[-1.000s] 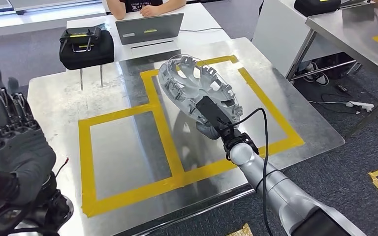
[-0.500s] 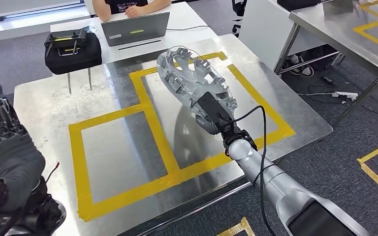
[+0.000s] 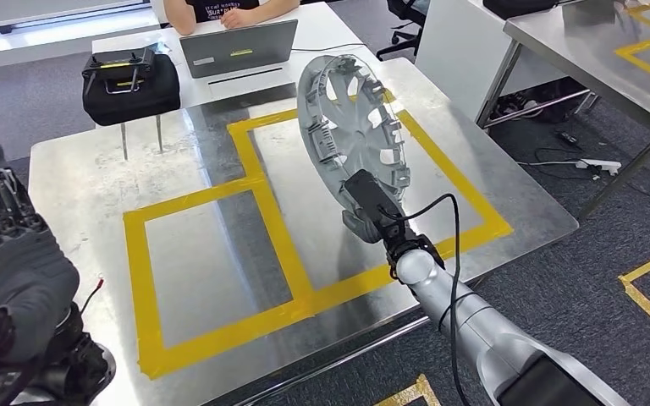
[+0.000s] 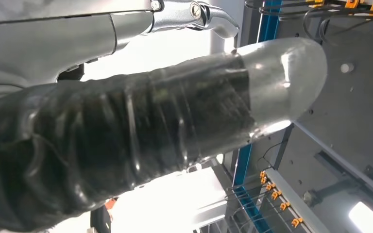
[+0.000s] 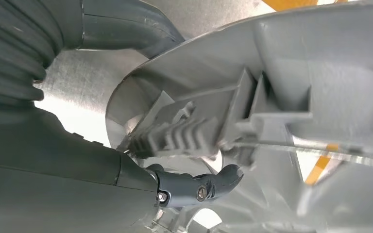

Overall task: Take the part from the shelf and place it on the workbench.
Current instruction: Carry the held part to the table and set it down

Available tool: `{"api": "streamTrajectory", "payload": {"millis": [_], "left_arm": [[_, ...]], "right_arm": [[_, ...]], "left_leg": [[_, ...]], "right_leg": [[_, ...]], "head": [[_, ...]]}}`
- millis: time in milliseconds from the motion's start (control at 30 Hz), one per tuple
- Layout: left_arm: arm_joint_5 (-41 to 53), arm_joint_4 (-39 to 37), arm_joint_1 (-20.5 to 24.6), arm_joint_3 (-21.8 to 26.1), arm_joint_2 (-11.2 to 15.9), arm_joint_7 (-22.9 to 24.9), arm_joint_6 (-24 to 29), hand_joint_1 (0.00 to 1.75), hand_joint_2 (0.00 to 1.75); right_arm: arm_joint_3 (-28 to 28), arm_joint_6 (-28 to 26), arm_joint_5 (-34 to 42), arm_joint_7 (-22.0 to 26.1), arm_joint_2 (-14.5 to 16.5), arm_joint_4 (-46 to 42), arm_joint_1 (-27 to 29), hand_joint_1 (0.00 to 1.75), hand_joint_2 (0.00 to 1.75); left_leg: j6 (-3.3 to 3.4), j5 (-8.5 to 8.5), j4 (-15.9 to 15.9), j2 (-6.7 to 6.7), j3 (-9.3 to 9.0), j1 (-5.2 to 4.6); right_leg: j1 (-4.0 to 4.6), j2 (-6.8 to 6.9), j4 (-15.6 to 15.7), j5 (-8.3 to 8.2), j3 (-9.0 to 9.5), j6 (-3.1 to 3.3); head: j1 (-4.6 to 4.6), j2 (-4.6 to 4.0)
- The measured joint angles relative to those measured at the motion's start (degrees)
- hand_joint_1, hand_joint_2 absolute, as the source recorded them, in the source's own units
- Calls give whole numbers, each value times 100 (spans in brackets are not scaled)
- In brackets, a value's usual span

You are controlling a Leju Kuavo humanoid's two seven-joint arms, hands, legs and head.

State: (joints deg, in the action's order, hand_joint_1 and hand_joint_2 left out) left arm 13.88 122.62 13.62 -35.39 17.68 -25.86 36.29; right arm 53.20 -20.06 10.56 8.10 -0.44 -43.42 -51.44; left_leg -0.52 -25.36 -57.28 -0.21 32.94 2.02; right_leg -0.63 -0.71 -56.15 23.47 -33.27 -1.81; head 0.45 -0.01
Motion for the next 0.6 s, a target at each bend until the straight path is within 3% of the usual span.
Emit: {"api": "streamTrajectory", "payload": {"millis": [200, 333, 600], "left_arm": [[-15, 0, -1, 0, 2, -22, -14, 0, 0], [-9, 2, -24, -1, 2, -51, -19, 0, 0], [14, 2, -86, -7, 2, -56, -28, 0, 0]], "right_arm": [[-3, 676, 214, -72, -43, 7, -66, 0, 175], [42, 790, 111, -244, -51, 13, -135, 0, 0], [112, 787, 28, -363, -55, 15, -171, 0, 0]], "left_leg": [[10, -12, 3, 22, -13, 0], [12, -13, 4, 22, -20, 0], [13, -12, 8, 22, -29, 0]], "right_leg": [[0, -25, 0, 0, 3, 0], [0, -27, 0, 3, 6, -3], [0, -26, 0, 5, 12, -5]], "head": [[-1, 1], [-5, 1], [-11, 1]]}}
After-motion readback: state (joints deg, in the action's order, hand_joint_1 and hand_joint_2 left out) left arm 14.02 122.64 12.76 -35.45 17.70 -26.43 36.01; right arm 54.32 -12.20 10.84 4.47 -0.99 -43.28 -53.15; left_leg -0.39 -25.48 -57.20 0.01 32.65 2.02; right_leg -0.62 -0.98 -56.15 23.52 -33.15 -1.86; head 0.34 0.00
